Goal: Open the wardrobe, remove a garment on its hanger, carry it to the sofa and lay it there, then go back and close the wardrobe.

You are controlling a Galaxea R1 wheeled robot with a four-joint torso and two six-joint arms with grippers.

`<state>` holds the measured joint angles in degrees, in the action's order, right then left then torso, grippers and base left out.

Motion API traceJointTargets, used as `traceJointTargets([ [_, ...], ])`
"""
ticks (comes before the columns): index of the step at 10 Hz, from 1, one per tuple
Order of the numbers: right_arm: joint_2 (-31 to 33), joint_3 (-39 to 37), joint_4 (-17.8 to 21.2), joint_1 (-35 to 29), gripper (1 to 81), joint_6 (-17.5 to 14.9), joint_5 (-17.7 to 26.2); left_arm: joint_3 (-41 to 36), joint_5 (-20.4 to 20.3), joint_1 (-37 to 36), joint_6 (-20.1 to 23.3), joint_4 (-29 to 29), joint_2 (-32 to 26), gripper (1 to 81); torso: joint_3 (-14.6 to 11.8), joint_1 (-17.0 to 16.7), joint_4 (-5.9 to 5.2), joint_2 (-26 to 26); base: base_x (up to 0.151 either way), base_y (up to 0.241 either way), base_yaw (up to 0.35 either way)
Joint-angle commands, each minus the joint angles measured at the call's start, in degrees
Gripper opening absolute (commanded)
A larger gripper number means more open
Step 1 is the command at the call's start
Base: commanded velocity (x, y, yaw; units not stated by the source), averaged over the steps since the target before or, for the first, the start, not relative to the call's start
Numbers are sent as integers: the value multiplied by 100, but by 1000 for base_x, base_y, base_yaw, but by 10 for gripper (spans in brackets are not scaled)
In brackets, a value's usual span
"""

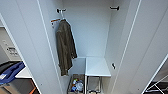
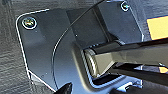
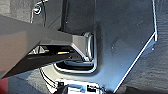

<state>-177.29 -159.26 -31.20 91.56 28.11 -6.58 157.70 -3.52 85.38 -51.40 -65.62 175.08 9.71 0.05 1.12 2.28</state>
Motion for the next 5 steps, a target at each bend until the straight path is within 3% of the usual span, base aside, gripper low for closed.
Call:
traceJointTargets([
  [1,-2,36,-27,-116,811,-7,263,-2,203,-140,-28,32,-17,811,0,0,0,0,65,0,0],
  [3,-20,36,-9,-195,811,-7,280,-11,220,-140,-64,32,-43,811,2,6,0,-4,0,0,0],
  [5,-20,36,-18,-195,811,-7,280,7,352,-44,-424,427,-113,811,2,2,0,-4,0,0,0],
])
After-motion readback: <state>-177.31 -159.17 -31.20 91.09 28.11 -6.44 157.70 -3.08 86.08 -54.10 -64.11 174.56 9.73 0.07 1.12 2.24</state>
